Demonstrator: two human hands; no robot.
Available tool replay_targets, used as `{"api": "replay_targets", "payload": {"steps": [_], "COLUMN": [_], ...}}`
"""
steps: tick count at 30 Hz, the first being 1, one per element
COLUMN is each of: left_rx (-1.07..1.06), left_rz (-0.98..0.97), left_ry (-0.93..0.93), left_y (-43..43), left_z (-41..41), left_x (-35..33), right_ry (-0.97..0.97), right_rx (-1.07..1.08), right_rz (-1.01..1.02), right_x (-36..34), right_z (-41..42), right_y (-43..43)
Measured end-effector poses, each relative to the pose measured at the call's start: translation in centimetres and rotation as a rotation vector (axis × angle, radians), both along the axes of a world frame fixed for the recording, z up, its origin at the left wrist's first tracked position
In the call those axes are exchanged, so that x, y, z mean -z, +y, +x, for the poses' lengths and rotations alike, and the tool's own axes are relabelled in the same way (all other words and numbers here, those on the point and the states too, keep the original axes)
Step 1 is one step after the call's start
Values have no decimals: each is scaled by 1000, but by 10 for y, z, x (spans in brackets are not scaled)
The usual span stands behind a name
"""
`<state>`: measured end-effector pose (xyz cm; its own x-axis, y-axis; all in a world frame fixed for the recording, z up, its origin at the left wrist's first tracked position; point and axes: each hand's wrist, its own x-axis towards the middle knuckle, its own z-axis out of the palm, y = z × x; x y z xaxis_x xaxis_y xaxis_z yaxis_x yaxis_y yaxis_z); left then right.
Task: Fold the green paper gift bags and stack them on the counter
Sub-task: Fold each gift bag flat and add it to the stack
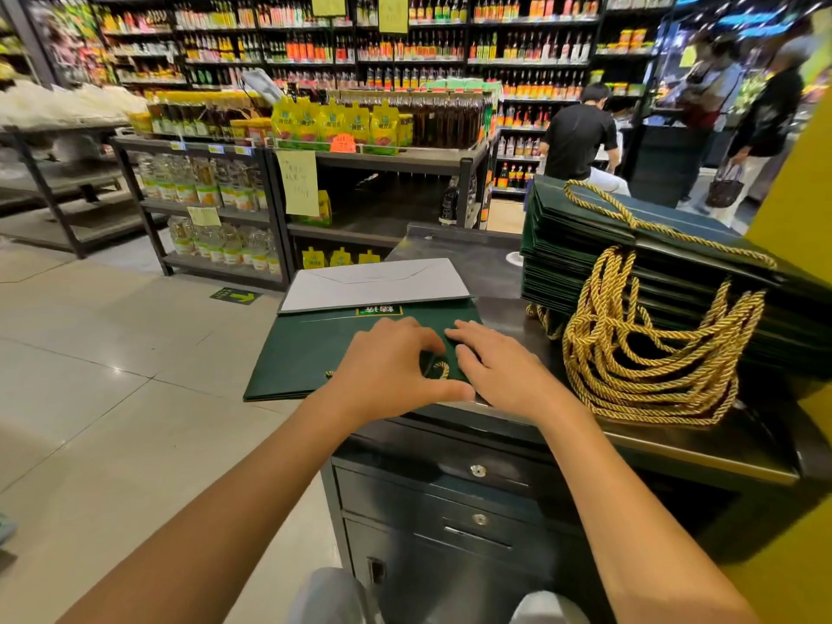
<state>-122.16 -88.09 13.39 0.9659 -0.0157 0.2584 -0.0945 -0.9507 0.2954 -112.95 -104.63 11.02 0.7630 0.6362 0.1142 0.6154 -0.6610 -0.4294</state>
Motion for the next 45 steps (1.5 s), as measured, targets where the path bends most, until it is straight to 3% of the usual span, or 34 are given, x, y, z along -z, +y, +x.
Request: {"api": "replay_targets", "payload": {"steps": [4, 8, 13, 23, 28, 36, 40, 45], "left_rx": [32, 53, 37, 107, 80, 15, -68, -12], "left_rz": [28, -130, -92, -544, -873, -718, -500, -281], "left_ry": [13, 59, 20, 7, -23, 72, 45, 192], "left_y": [0, 13, 8, 20, 28, 53, 81, 113], "left_z": [2, 5, 6, 3, 1, -11, -30, -56], "left_x": [-3, -8, -7, -19, -37, -36, -32, -15], "right_ry": [2, -8, -11, -16, -4, -11, -10, 1], "right_rx": [-4, -2, -7, 10, 9, 6, 5, 4], "right_rz": [15, 28, 35, 49, 53, 39, 49, 64], "right_x": [0, 2, 3, 3, 3, 2, 2, 3], "right_z": [0, 2, 5, 3, 2, 1, 1, 3], "right_y": [-1, -1, 0, 0, -1, -2, -2, -2]}}
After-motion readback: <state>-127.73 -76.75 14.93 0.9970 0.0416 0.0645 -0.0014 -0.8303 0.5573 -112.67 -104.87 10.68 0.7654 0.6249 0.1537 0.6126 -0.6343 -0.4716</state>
